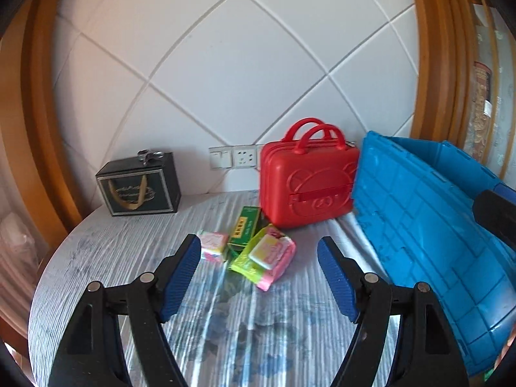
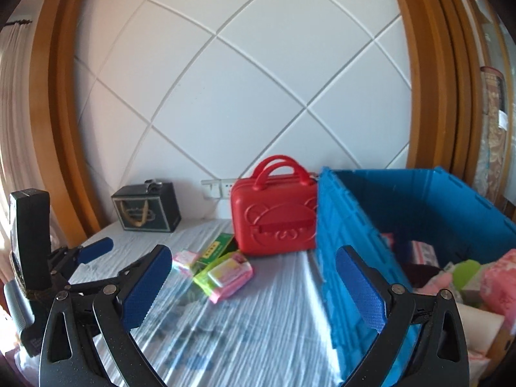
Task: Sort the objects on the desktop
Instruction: 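Move both open tools back over the bed toward the remaining items, then close the left tool on the pink pad pack while the right tool grips the green box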
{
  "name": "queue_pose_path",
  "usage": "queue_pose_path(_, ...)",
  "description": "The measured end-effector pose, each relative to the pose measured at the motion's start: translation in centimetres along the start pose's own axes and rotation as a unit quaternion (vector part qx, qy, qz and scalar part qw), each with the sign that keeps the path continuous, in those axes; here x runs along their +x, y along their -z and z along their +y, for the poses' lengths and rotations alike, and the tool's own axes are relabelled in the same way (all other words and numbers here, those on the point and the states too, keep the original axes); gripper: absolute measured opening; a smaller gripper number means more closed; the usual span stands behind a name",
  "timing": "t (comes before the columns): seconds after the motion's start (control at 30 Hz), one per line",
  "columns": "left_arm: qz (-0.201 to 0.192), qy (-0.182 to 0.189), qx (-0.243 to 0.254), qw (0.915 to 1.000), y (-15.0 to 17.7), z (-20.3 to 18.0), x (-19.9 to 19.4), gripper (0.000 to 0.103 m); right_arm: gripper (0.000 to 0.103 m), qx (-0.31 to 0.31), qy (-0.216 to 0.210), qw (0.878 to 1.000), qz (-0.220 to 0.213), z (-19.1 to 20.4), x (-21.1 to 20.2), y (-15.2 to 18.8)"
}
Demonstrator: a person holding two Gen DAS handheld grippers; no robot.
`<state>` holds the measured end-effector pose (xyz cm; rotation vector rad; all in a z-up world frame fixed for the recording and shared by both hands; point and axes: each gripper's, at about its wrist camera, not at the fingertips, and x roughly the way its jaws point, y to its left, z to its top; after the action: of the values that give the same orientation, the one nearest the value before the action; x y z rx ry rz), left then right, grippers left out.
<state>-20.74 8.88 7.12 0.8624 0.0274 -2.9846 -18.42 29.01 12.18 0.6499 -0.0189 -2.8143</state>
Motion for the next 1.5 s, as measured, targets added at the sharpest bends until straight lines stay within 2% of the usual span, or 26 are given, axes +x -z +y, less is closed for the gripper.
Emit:
queue_pose_path(0.2,0.048,-0.041,-0.038,0.9973,1.2,6.8,5.7,0.074,0.103,0.005,-0.009,0.998,0.066,2.2,8.6,0.6)
queue_pose_path(0.4,0.111,-0.049,-0.053,0.9912,2.9,10.9,13.9,0.074,0.103,0.015,0.004,0.989,0.149,2.7,18.2,2.9)
queue_pose_path(0.53,0.154,-0.05,-0.045,0.9857,4.4,13.1,20.4,0.074,0.103,0.033,0.014,0.98,0.198,2.7,24.8,4.9)
queue_pose_path(0.67,0.181,-0.039,-0.033,0.9822,5.4,14.1,26.7,0.074,0.103,0.074,0.004,0.965,0.25,2.6,32.0,7.1)
queue_pose_path(0.83,0.205,0.003,-0.017,0.9786,5.8,12.8,33.1,0.074,0.103,0.11,0.017,0.95,0.291,2.6,38.7,9.7)
queue_pose_path(0.93,0.22,0.013,-0.007,0.9755,6.0,11.7,35.8,0.075,0.103,0.125,0.025,0.946,0.3,2.8,40.9,10.4)
queue_pose_path(1.03,0.218,0.013,-0.007,0.9759,5.7,11.3,37.2,0.081,0.103,0.139,0.032,0.941,0.308,3.3,42.6,10.8)
queue_pose_path(1.13,0.237,-0.001,0.01,0.9714,6.0,11.0,39.2,0.085,0.103,0.145,0.035,0.933,0.328,4.2,44.2,11.5)
queue_pose_path(1.23,0.248,-0.006,0.008,0.9687,6.9,11.3,40.3,0.087,0.103,0.13,0.04,0.932,0.336,5.3,45.1,12.1)
queue_pose_path(1.43,0.242,-0.013,-0.024,0.9699,8.5,13.3,38.5,0.065,0.103,0.081,0.054,0.937,0.336,5.1,44.3,12.6)
queue_pose_path(1.5,0.244,-0.017,-0.03,0.9693,8.7,13.9,37.8,0.065,0.103,0.08,0.064,0.937,0.335,4.5,43.7,12.6)
